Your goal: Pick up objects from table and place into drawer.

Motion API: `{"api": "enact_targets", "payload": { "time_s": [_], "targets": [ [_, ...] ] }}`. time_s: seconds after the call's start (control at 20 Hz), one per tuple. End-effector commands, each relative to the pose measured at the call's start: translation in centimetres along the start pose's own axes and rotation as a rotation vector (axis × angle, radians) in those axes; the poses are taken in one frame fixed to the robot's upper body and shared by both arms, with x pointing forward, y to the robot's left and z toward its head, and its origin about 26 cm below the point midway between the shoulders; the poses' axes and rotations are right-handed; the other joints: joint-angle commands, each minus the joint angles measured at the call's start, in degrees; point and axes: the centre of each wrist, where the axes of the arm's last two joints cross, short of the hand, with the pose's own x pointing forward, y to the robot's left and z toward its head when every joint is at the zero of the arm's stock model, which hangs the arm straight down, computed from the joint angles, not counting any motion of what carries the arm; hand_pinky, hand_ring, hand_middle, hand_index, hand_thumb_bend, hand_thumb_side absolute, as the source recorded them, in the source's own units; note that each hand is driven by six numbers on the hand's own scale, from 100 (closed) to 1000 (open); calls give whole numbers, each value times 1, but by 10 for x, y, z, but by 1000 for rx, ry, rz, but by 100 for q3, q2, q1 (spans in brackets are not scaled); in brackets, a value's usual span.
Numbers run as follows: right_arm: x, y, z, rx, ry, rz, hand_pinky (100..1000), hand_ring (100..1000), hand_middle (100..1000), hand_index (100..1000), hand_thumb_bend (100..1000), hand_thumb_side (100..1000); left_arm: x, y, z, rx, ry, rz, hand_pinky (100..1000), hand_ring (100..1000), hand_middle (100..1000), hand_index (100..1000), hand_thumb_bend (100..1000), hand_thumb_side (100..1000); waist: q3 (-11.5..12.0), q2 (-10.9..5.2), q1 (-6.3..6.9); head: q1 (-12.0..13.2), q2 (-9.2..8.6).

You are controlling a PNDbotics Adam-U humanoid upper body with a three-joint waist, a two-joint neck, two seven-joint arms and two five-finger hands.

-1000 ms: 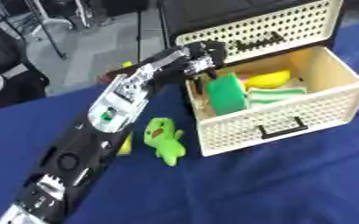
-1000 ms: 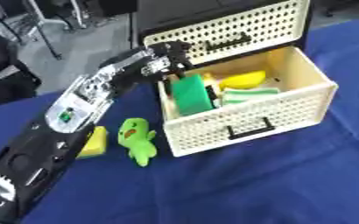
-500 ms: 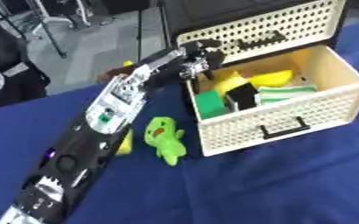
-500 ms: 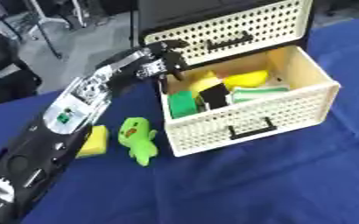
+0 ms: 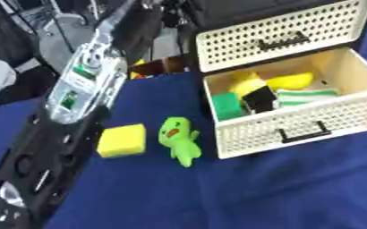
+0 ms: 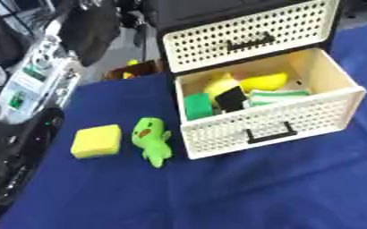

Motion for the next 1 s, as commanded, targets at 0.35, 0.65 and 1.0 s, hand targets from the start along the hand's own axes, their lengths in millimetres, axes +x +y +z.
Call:
{"api": "enact_targets", "payload": {
  "time_s": [0.35, 0.65, 1.0],
  "targets": [
    [3, -7, -7, -15, -45, 14, 467, 539, 473, 777, 100, 966, 82, 11, 41, 284, -216, 76, 230, 453, 460, 629, 226, 682, 245, -105, -207, -64, 35],
    [2, -9, -7, -16, -46, 22, 467, 540, 474, 777, 100, 966, 103, 5, 60, 395, -299, 105, 242, 460, 469, 639, 238, 677, 332, -105, -243, -84, 52],
    [-1, -22, -2, 10, -47, 90, 470, 540, 476, 776, 100, 982, 105, 34, 89, 526, -303, -32, 416, 596, 637, 841, 487, 747, 818, -164, -410, -340, 156]
  ]
}}
